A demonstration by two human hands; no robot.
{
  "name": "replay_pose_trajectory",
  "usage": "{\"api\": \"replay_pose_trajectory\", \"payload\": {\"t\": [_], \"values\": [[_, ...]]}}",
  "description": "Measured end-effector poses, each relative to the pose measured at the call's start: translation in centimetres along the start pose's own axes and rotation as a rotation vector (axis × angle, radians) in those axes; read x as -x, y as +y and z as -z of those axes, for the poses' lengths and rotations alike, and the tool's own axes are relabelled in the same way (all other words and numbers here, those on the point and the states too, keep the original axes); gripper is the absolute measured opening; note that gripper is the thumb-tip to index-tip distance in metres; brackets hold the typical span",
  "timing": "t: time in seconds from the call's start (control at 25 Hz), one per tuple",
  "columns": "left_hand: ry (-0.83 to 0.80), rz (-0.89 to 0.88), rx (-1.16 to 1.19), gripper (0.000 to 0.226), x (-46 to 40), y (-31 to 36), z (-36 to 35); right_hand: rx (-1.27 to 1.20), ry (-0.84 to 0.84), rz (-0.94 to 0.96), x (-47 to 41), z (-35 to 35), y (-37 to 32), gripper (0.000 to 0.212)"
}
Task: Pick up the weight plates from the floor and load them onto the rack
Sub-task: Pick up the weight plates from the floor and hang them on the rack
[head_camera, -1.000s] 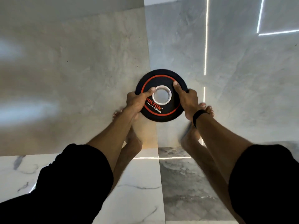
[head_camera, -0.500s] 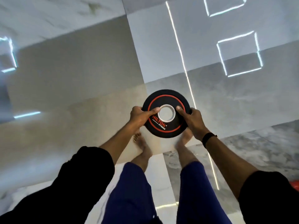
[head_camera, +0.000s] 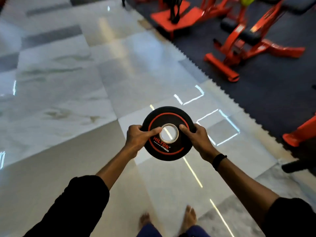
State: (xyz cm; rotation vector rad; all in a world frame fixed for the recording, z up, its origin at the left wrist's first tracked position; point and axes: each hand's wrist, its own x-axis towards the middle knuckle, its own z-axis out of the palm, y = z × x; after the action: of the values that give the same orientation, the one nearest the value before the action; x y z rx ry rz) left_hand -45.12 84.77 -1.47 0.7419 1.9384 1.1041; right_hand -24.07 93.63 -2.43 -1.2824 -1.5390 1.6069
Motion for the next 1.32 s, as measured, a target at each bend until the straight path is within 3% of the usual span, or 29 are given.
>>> {"api": "replay_pose_trajectory", "payload": {"t": [0.28, 0.56, 0.68, 0.84, 1.04, 1.12, 1.2, 1.32], "values": [[-0.263, -0.493, 0.079, 0.050, 1.8, 16.8, -5.6, 0.004, 0.409, 0.290, 6.4, 10.5, -12.6, 0.032], [-0.739, -0.787, 0.210, 0.063, 13.8, 26.6, -16.2, 0.095, 0.955, 0.367, 24.7, 19.9, -16.9, 0.033], [-0.914, -0.828, 0.219, 0.068, 20.3, 27.7, -20.3, 0.138, 1.185, 0.353, 33.0, 21.2, -16.5, 0.030], [-1.169, -0.832, 0.221, 0.057, 29.7, 26.5, -24.1, 0.165, 1.430, 0.315, 43.4, 21.1, -14.9, 0.046], [-1.408, -0.889, 0.204, 0.033, 39.3, 23.9, -26.2, 0.118, 1.573, 0.254, 53.5, 18.8, -12.3, 0.030], [-1.487, -0.904, 0.181, 0.041, 43.0, 22.7, -26.7, 0.115, 1.635, 0.249, 57.3, 18.0, -11.4, 0.024], [-1.537, -0.920, 0.165, 0.055, 46.9, 21.7, -27.2, 0.129, 1.699, 0.208, 61.3, 17.7, -10.3, 0.034], [-1.566, -0.943, 0.187, 0.049, 52.6, 20.5, -27.2, 0.146, 1.761, 0.200, 66.8, 17.6, -9.2, 0.046]]}}
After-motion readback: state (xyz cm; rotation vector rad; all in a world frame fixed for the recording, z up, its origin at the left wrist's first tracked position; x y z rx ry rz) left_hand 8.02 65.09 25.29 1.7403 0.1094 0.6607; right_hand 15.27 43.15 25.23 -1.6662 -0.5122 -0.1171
